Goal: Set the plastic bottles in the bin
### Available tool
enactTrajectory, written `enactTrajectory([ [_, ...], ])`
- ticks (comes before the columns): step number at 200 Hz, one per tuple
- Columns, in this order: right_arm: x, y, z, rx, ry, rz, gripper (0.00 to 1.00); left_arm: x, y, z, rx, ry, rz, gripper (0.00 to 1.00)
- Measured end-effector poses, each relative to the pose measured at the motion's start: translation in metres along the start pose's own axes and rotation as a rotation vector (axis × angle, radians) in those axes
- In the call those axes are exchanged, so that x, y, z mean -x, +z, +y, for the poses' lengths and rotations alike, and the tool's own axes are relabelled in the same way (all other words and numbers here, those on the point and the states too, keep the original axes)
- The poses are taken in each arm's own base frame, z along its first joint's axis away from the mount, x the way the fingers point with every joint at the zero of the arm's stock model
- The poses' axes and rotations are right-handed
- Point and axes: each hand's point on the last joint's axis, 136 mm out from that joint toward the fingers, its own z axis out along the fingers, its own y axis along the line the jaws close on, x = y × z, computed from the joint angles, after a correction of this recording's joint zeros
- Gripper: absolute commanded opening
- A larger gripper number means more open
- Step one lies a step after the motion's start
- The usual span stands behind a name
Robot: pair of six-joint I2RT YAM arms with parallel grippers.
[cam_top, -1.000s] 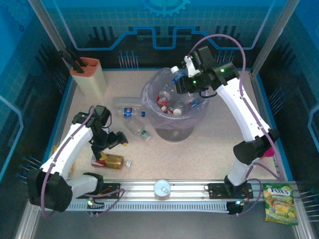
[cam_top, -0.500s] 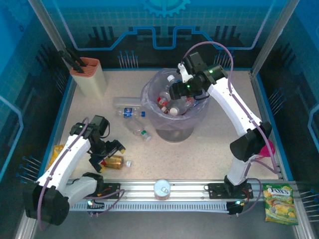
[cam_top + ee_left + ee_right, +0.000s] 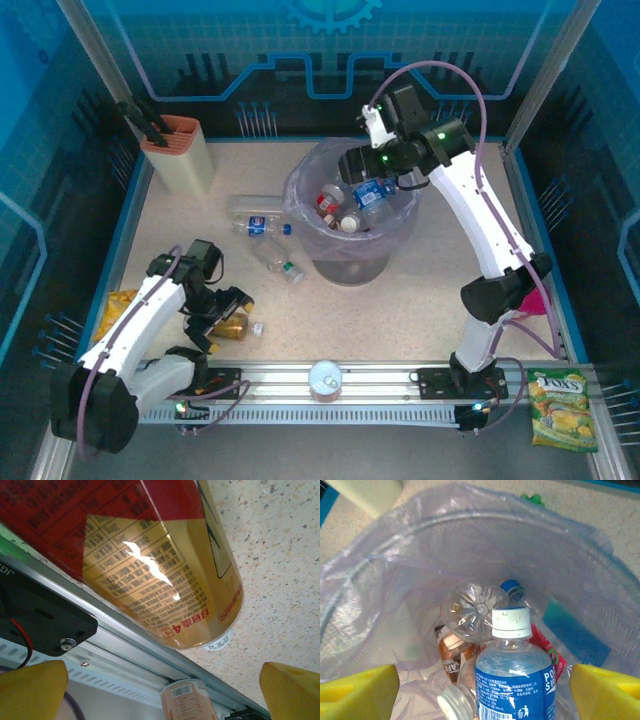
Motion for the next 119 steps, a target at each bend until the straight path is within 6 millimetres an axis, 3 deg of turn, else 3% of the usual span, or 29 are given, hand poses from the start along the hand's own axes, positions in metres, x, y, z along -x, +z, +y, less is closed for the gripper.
enactTrajectory([
  [69,0.007,-0.04,-0.013,0.001,0.022,-0.111,0.88,0.007,0.02,0.002,0.015,-0.027,0.007,0.99],
  [119,-0.013,-0.035,-0.025,0.006,0.078,-0.091,0.87,0.02,0.038,-0.003,0.016,-0.05,-0.013,0.95],
])
